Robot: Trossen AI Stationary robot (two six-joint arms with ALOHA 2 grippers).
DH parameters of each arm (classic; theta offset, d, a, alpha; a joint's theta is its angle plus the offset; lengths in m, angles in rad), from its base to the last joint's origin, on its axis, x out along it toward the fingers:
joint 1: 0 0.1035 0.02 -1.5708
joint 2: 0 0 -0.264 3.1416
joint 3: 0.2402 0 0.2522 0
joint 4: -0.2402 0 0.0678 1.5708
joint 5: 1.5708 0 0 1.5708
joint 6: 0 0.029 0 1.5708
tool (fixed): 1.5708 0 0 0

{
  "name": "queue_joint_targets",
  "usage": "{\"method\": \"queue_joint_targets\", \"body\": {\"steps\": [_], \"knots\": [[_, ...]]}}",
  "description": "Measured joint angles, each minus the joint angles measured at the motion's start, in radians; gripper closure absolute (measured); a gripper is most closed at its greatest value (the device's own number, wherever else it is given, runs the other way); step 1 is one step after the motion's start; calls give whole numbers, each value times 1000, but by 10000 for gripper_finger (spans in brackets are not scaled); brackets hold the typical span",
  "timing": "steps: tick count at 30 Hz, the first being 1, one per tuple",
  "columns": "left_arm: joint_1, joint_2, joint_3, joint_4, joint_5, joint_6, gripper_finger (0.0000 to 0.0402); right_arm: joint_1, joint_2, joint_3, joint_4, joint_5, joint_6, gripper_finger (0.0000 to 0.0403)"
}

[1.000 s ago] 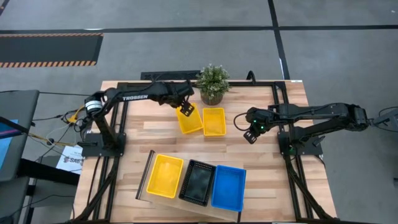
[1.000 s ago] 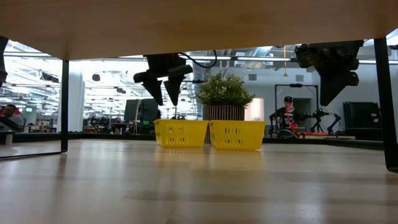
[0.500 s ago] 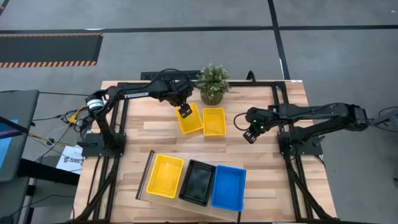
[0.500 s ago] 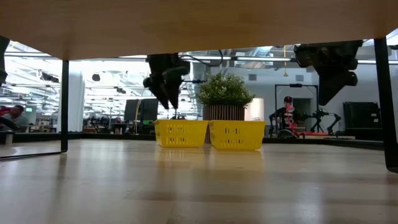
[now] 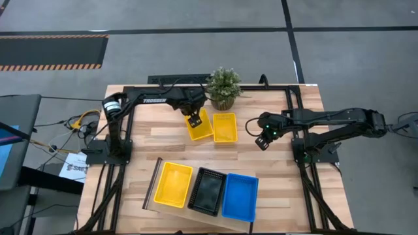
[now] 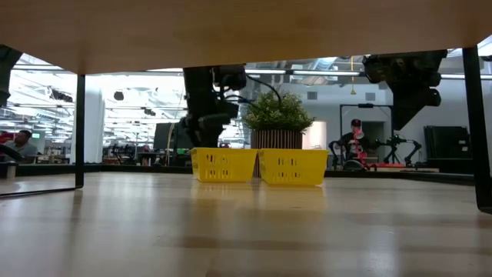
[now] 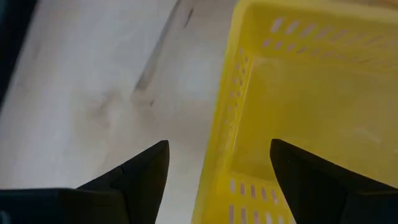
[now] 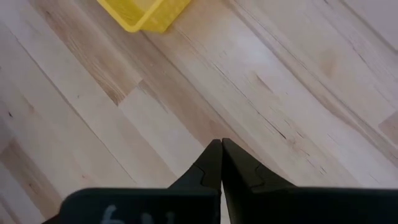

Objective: Stack baskets on shelf by color
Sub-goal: Stack the left yellow bin on top of the yellow bin on the shelf

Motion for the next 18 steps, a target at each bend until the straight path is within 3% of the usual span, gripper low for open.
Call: {"method": "queue_joint_targets", "body": {"steps": [5, 13, 18], "knots": [[0, 16, 0, 0, -1, 0, 183, 0, 0, 0, -2, 0, 0, 377], [0, 16, 0, -11, 4, 6, 378, 0, 0, 0, -1, -1, 0, 377], [-3, 15, 1, -7, 20, 2, 393, 0, 0, 0, -1, -1, 0, 377]]}}
